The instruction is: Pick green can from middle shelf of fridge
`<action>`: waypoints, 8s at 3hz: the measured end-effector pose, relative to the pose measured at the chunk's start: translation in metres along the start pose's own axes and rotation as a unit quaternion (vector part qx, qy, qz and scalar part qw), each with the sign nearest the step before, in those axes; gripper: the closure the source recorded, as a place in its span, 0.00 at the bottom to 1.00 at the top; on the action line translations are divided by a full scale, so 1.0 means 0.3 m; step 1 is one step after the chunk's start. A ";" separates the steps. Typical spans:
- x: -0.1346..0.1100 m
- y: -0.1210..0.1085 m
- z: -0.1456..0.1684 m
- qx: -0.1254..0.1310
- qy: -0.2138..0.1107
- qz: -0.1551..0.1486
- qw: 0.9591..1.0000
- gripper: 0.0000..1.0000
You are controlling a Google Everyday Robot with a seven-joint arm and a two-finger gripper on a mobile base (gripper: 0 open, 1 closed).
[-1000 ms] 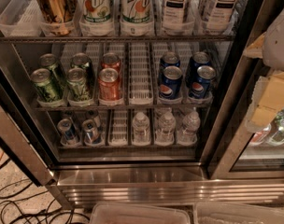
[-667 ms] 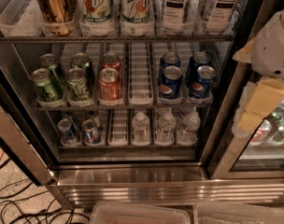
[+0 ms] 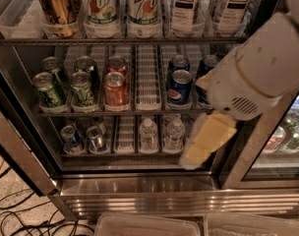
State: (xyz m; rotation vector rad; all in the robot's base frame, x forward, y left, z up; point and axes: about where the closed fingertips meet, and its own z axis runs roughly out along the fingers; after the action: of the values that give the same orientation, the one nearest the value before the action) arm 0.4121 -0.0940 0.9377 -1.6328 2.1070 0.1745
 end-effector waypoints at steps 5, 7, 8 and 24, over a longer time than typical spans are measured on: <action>-0.217 0.135 0.227 0.016 -0.211 0.030 0.977 0.00; -0.232 0.186 0.433 0.052 -0.293 0.091 0.950 0.00; -0.187 0.076 0.460 0.106 -0.350 0.163 0.916 0.00; -0.626 -0.136 0.765 0.272 -0.488 0.200 0.805 0.57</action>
Offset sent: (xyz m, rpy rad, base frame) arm -0.0037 0.1547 -0.0051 0.8509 -0.2755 0.0104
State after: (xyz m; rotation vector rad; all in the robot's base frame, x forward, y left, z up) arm 0.5498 0.1461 0.8236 -0.5107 1.4185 0.3971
